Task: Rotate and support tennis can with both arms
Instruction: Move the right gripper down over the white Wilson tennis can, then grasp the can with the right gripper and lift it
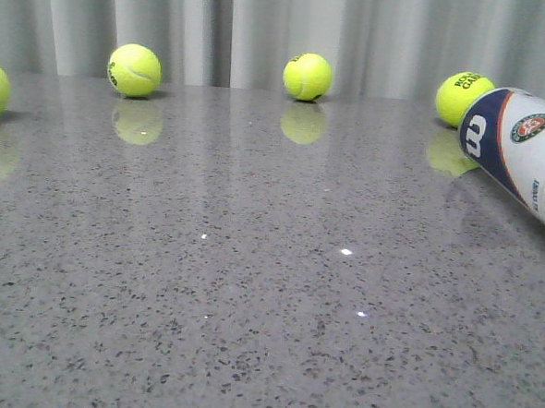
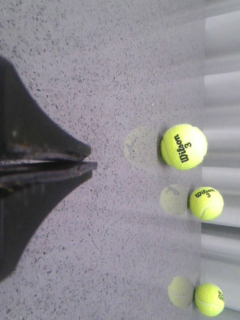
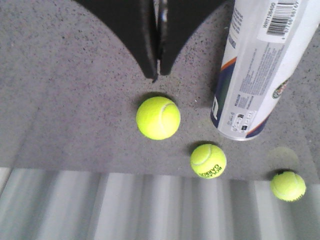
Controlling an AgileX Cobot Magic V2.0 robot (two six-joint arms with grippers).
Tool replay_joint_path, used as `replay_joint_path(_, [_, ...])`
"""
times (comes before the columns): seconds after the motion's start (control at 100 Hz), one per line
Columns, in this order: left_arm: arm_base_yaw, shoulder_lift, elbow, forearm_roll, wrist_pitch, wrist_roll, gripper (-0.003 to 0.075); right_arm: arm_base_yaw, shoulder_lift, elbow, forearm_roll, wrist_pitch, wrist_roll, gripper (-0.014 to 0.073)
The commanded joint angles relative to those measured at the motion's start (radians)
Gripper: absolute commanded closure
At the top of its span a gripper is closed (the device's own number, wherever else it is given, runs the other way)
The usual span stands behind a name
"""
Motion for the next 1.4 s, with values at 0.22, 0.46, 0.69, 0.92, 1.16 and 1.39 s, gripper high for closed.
replay_joint_path(0.22, [0.003, -0.039, 0.048, -0.003, -0.078, -0.007, 0.0741, 0.003, 0.261, -0.225, -0.005, 0.200, -0.009, 0.0644])
replay_joint_path(0.46, [0.003, -0.039, 0.048, -0.003, -0.078, -0.007, 0.0741, 0.012, 0.413, -0.367, 0.095, 0.277, -0.009, 0.0239])
replay_joint_path(0.69, [0.003, -0.039, 0.048, -0.003, -0.078, -0.007, 0.0741, 0.059, 0.543, -0.514, 0.142, 0.394, -0.009, -0.0049])
replay_joint_path(0.92, [0.003, -0.039, 0.048, -0.003, -0.078, -0.007, 0.0741, 0.131, 0.717, -0.658, 0.242, 0.511, -0.009, -0.0043])
replay_joint_path(1.16, [0.003, -0.039, 0.048, -0.003, -0.078, -0.007, 0.0741, 0.132, 0.906, -0.725, 0.371, 0.568, -0.009, -0.0043])
replay_joint_path(1.39, [0.003, -0.039, 0.048, -0.003, -0.078, -0.007, 0.0741, 0.132, 1.032, -0.726, 0.369, 0.531, -0.009, -0.0043])
